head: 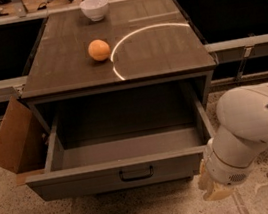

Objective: Close top drawer

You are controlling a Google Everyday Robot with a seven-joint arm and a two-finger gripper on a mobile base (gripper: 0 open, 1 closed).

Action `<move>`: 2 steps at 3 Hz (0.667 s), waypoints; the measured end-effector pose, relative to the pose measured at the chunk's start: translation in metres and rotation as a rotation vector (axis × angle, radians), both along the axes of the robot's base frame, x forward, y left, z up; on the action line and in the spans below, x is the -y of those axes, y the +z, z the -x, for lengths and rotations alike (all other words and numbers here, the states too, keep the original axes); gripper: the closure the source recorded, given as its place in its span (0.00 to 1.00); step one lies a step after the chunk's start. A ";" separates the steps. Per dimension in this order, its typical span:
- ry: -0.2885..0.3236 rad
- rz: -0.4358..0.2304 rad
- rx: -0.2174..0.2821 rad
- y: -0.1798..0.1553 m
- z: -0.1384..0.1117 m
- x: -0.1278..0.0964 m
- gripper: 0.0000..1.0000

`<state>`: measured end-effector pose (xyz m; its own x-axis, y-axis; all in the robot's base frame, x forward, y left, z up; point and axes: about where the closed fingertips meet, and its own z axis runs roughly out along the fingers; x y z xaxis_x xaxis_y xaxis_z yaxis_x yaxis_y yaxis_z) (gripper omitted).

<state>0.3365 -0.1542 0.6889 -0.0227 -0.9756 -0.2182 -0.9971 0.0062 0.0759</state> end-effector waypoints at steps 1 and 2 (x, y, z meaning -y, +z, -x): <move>-0.008 0.008 -0.002 -0.002 -0.001 0.000 0.89; -0.008 0.010 -0.001 -0.001 0.000 0.001 1.00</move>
Offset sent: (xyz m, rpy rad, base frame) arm 0.0012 -0.0003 -0.0022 -0.0086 0.0025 -0.0090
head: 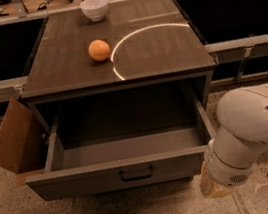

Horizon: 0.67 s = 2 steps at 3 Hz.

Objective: Close top drawer

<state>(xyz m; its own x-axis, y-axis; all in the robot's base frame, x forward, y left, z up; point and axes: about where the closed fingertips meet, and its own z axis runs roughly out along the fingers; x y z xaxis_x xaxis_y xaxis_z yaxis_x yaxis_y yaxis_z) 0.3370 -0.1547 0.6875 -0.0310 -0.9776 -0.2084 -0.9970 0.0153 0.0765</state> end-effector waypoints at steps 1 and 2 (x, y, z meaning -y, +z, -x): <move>0.001 0.008 0.014 -0.004 -0.007 0.001 1.00; -0.004 0.014 0.047 -0.016 -0.031 0.008 1.00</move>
Offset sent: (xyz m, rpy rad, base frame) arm 0.0691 -0.0206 -0.0387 -0.0194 -0.0949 -0.0137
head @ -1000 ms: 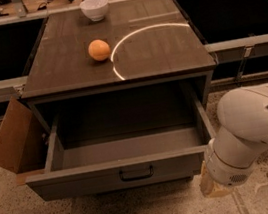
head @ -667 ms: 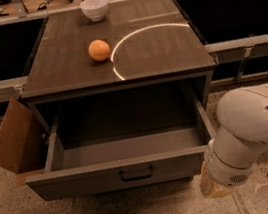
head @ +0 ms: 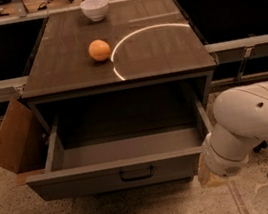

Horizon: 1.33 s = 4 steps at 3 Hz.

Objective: Close top drawer

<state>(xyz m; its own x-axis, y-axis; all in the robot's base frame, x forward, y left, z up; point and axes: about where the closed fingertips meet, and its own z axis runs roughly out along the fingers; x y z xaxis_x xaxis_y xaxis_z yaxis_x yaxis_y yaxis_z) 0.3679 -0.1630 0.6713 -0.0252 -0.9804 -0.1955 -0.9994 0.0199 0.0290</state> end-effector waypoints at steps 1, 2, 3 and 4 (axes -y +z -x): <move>-0.011 -0.006 0.034 -0.015 -0.025 0.006 1.00; -0.026 -0.012 0.065 -0.026 -0.045 0.009 1.00; -0.052 -0.013 0.126 -0.028 -0.073 0.011 1.00; -0.095 0.003 0.179 -0.028 -0.110 0.013 1.00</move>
Offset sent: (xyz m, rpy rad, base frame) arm 0.0725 -0.0122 -0.0417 0.0235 -0.1024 -0.0457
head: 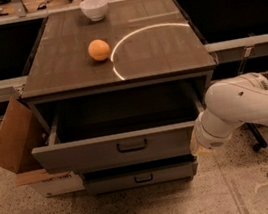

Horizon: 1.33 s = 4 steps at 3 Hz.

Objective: Close top drawer

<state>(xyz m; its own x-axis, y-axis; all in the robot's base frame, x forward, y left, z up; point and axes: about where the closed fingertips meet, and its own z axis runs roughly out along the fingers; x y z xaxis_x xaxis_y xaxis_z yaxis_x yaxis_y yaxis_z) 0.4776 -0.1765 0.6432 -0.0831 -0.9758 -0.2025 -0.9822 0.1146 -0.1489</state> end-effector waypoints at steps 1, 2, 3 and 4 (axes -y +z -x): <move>0.000 0.000 0.000 0.000 0.000 0.000 1.00; -0.003 -0.003 0.013 0.000 -0.008 0.001 1.00; -0.017 -0.002 0.042 0.000 -0.028 0.005 1.00; -0.037 -0.007 0.068 0.000 -0.049 0.010 1.00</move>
Offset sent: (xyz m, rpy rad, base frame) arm 0.0187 -0.0029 -0.0011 0.0084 -0.0300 -0.0094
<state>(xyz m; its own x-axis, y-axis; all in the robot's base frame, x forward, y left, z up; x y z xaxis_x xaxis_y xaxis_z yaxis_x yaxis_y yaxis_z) 0.5262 -0.1864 0.6428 -0.1045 -0.9708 -0.2161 -0.9649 0.1516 -0.2146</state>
